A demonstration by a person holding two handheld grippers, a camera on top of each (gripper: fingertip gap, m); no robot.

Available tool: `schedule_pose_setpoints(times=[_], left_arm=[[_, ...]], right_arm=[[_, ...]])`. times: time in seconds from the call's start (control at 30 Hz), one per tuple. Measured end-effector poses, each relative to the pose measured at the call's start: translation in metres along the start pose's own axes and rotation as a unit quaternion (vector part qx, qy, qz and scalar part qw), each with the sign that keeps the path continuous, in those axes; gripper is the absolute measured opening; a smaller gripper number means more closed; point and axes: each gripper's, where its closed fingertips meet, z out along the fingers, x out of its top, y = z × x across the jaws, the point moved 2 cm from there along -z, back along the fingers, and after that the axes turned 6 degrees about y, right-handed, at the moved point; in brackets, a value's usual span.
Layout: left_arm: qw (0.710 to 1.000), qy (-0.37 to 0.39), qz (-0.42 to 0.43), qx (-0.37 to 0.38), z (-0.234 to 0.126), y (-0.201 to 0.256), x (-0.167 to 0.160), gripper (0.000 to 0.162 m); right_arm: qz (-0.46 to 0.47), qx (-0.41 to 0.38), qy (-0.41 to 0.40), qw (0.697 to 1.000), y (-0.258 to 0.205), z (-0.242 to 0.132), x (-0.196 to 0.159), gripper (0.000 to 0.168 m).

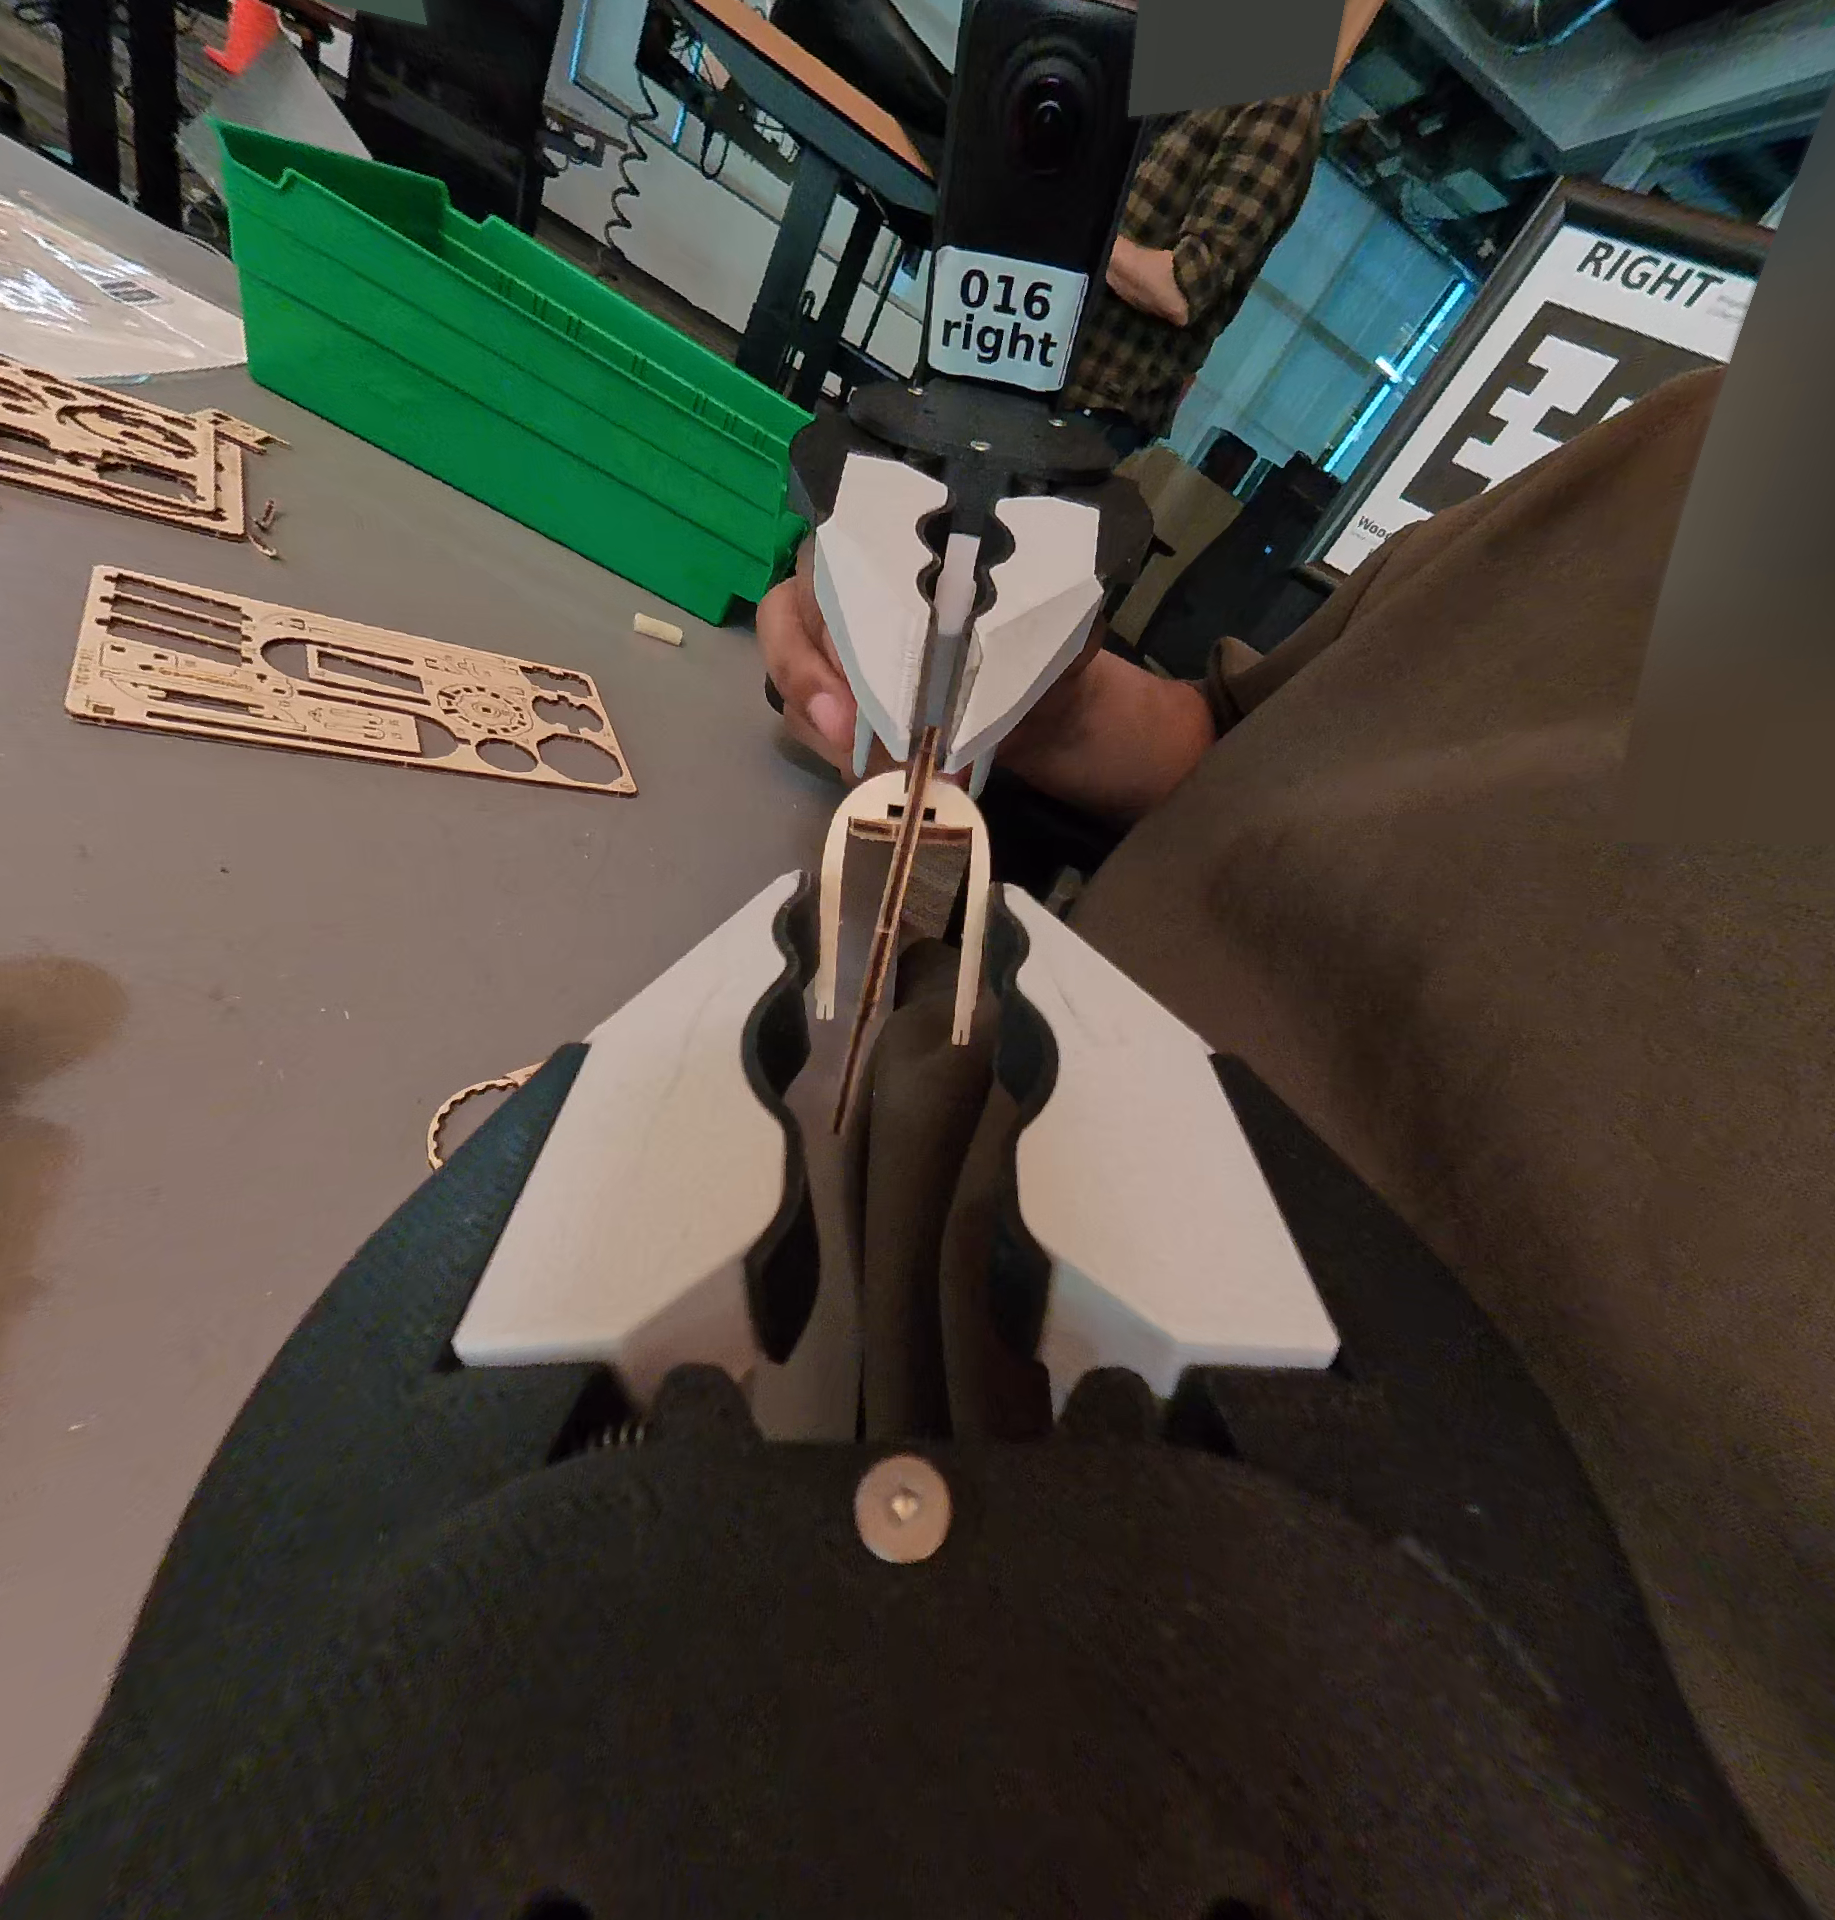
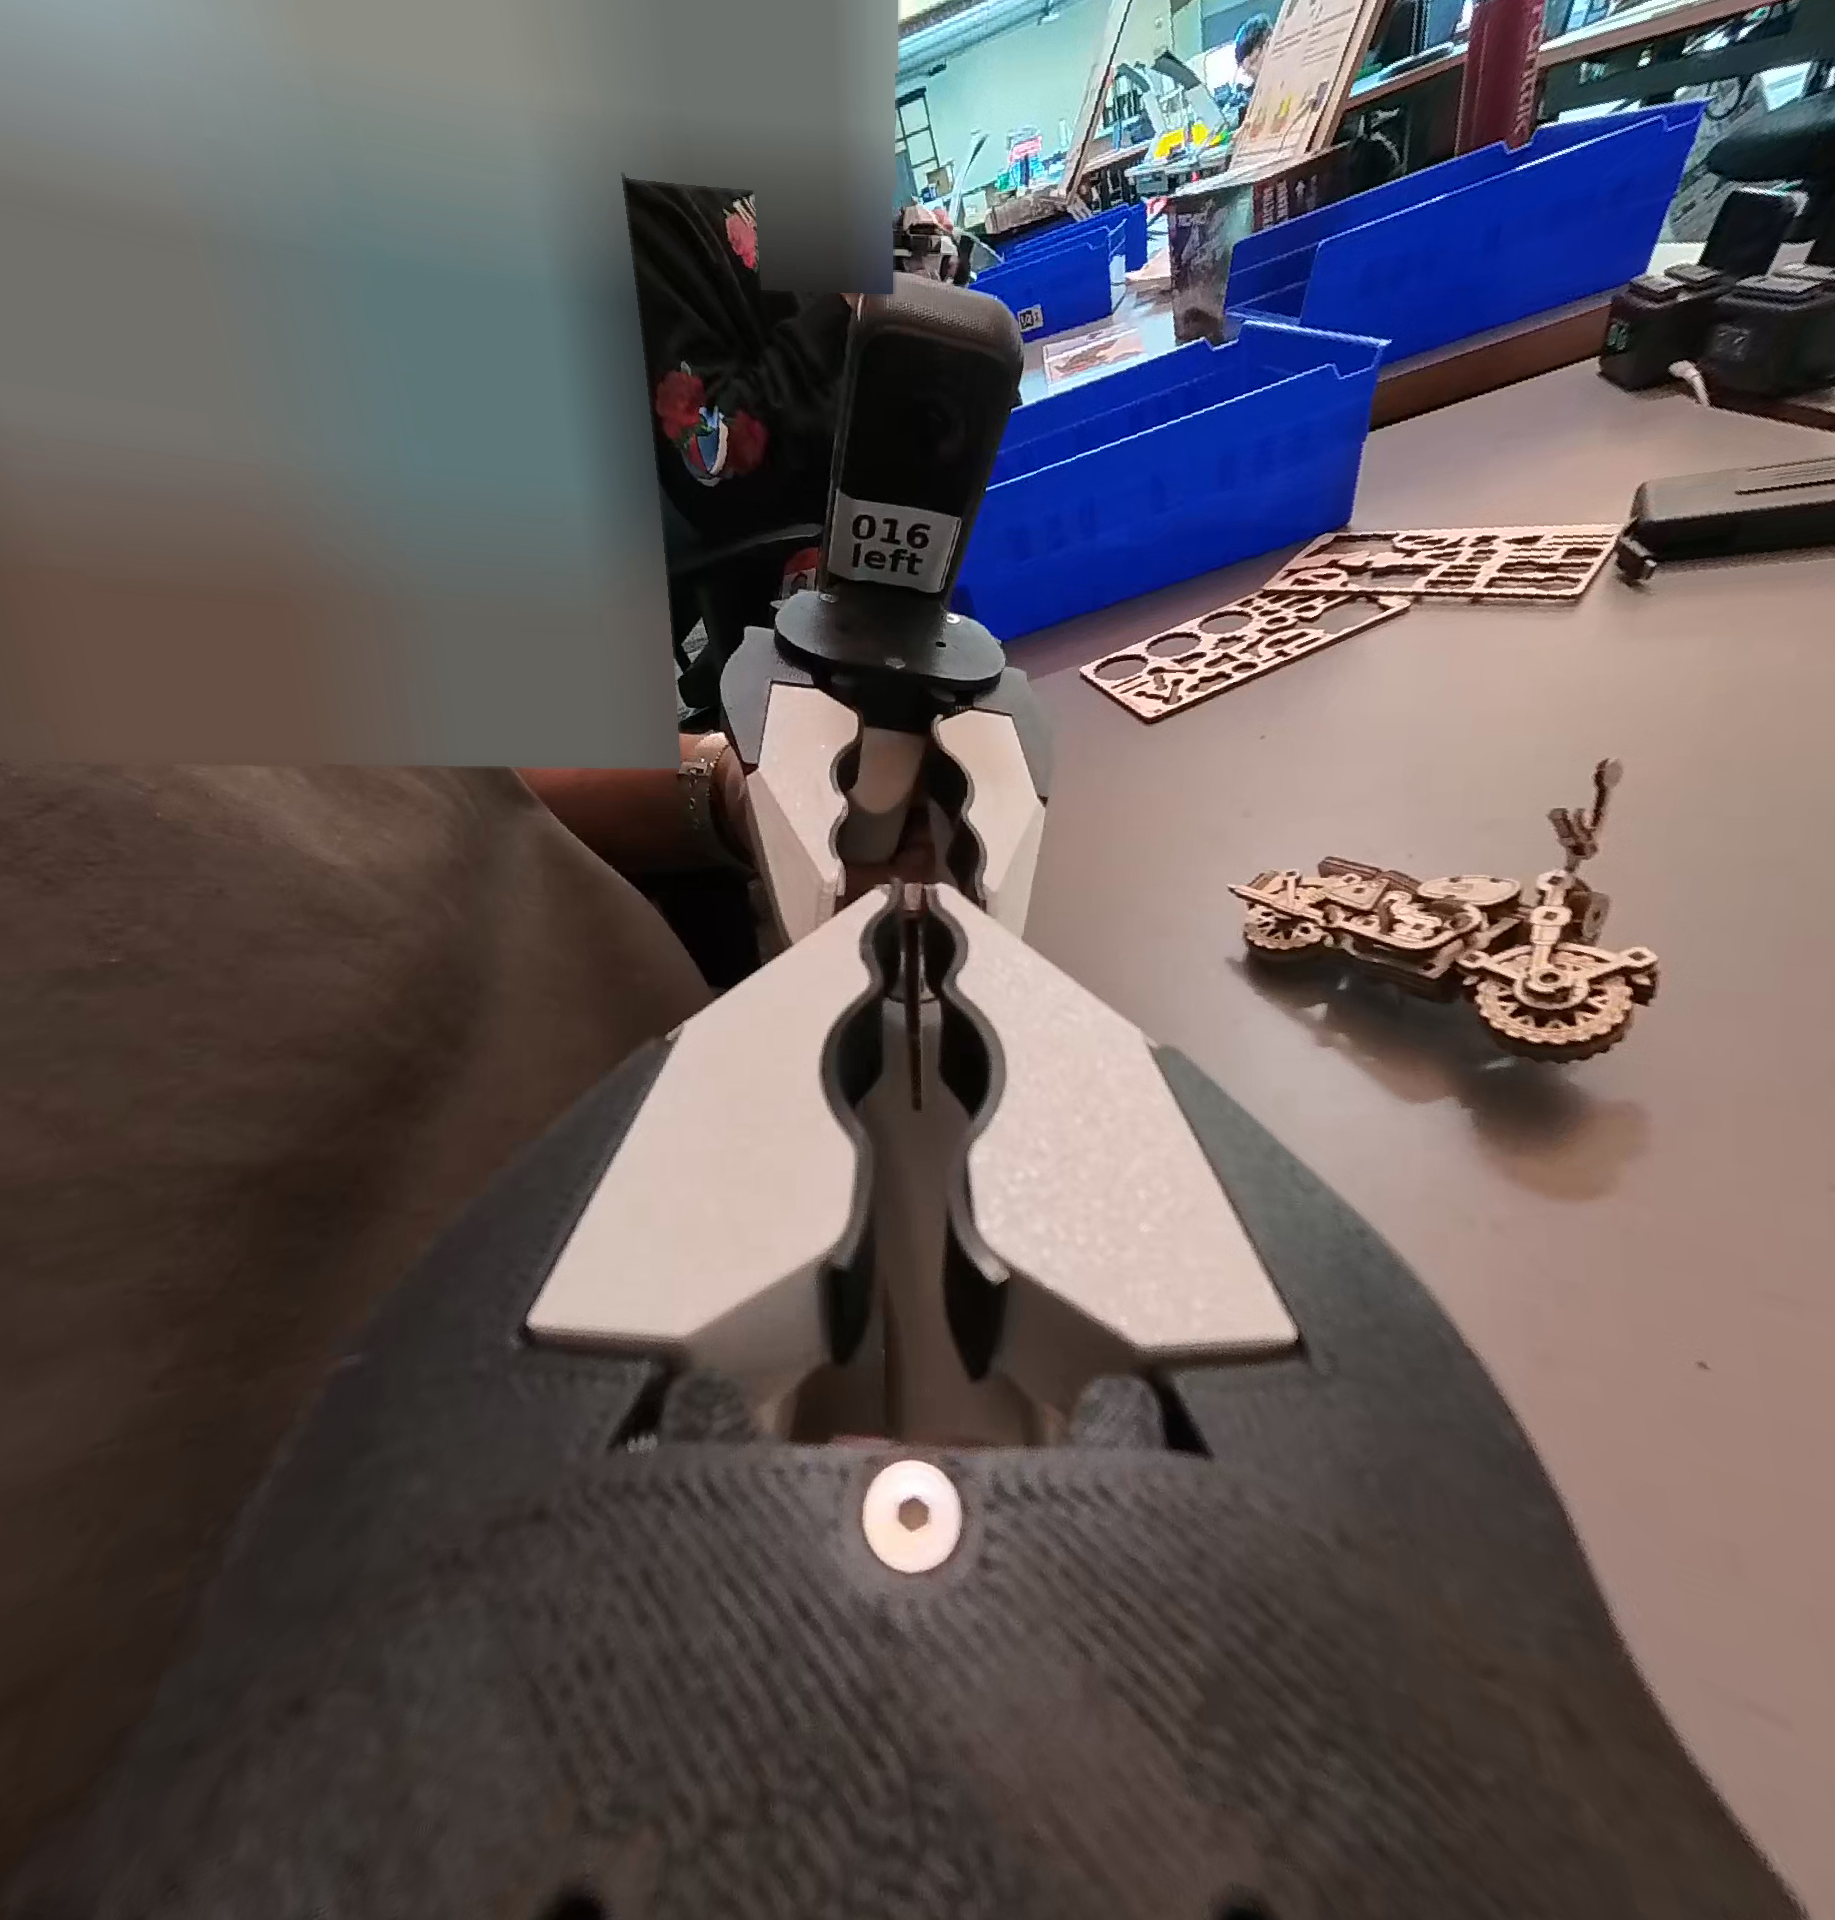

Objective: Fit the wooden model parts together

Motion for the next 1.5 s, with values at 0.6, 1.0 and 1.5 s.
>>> schedule_pose_setpoints(times=[0.6,1.0,1.5], left_arm=[[1.000,0.007,-0.002,0.000,-0.001,-0.001,0.002,0.030],[0.993,0.073,-0.079,-0.038,-0.005,0.001,0.020,0.030],[0.994,0.086,-0.051,-0.042,-0.008,0.007,0.024,0.030]], right_arm=[[-0.003,0.005,0.001,1.000,-0.002,0.002,0.000,0.019],[-0.404,-0.119,-0.032,0.906,0.006,-0.014,0.007,0.040],[-0.474,-0.129,-0.047,0.870,-0.006,0.005,0.002,0.045]])
